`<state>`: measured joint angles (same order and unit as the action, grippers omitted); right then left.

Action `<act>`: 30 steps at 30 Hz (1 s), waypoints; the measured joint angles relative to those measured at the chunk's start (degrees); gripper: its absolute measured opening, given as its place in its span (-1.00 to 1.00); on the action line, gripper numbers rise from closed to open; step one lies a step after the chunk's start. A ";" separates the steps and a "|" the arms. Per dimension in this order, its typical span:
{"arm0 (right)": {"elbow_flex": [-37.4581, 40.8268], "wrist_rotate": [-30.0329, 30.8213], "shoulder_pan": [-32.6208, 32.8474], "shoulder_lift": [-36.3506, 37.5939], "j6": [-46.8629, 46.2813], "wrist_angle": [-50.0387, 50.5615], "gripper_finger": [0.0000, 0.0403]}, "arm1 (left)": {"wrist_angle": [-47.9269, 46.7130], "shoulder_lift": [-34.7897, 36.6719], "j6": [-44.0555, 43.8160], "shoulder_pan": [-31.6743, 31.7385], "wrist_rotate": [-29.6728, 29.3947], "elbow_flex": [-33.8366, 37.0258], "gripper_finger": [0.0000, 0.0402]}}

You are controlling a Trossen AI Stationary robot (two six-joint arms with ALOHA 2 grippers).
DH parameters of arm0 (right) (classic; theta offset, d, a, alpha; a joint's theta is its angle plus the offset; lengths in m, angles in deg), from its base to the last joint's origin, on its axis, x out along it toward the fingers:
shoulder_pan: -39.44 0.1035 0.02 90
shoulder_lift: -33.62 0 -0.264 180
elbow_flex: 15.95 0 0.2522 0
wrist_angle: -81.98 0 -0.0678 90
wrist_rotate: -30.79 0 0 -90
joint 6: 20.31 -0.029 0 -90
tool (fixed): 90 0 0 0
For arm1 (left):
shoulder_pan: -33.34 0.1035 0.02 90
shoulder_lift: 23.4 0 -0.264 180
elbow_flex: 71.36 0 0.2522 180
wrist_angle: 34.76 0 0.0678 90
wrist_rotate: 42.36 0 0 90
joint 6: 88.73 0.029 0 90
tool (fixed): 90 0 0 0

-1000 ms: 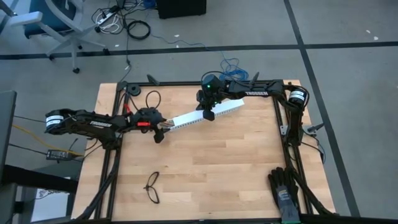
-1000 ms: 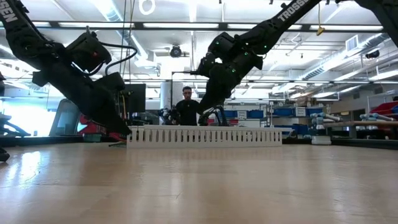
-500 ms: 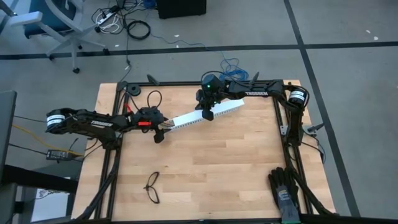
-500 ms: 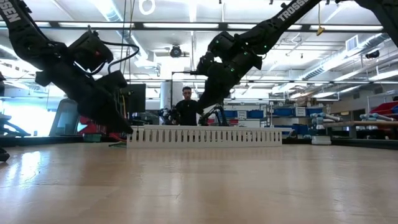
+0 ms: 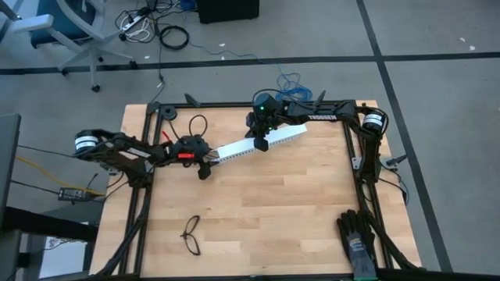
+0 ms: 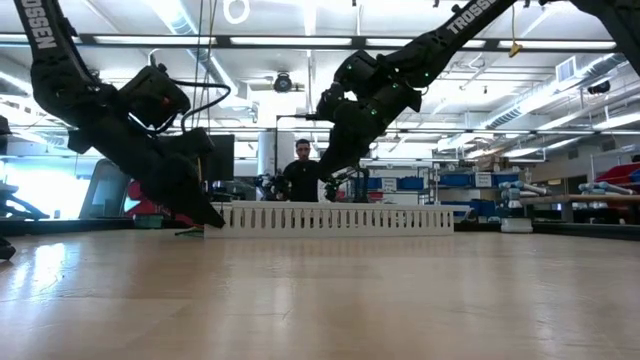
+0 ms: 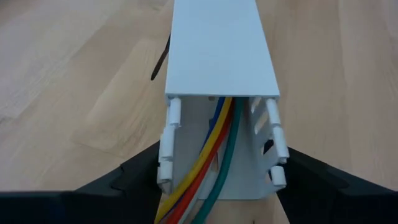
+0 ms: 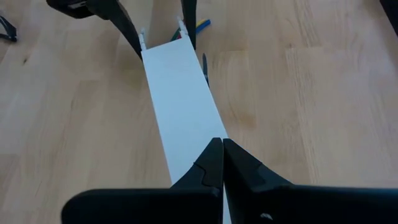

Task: Ziptie cables
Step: Close the white cable duct lid

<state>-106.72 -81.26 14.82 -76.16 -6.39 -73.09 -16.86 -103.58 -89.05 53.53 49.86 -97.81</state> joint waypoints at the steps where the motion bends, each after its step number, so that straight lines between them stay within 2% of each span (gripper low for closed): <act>1: 0.00 -0.01 0.00 0.00 0.07 0.01 -1.00 | 0.16 -0.25 0.02 0.02 -0.02 0.00 0.36; 9: 0.00 0.39 1.19 -0.79 0.05 -0.29 -1.00 | 1.37 -0.77 0.43 0.02 -0.04 -0.02 0.15; 15: 0.32 2.54 2.78 -0.79 0.14 -2.50 -1.00 | 1.67 -0.81 1.49 0.02 -0.09 0.00 0.14; 19: 0.28 4.05 3.64 -3.94 -0.11 -3.37 -1.00 | 1.78 -0.81 1.57 0.01 -0.14 0.05 0.14; 25: -4.22 0.30 5.15 -11.80 -0.41 -6.76 -1.00 | 2.01 -0.81 1.65 0.02 -0.18 0.17 0.14; 30: -8.90 -3.23 6.45 -14.77 0.08 -7.38 -1.00 | 2.12 -0.81 3.07 0.04 -0.29 0.17 0.14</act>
<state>-115.62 -84.49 21.26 -90.93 -6.31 -80.47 -14.74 -104.39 -85.98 53.57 49.57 -97.64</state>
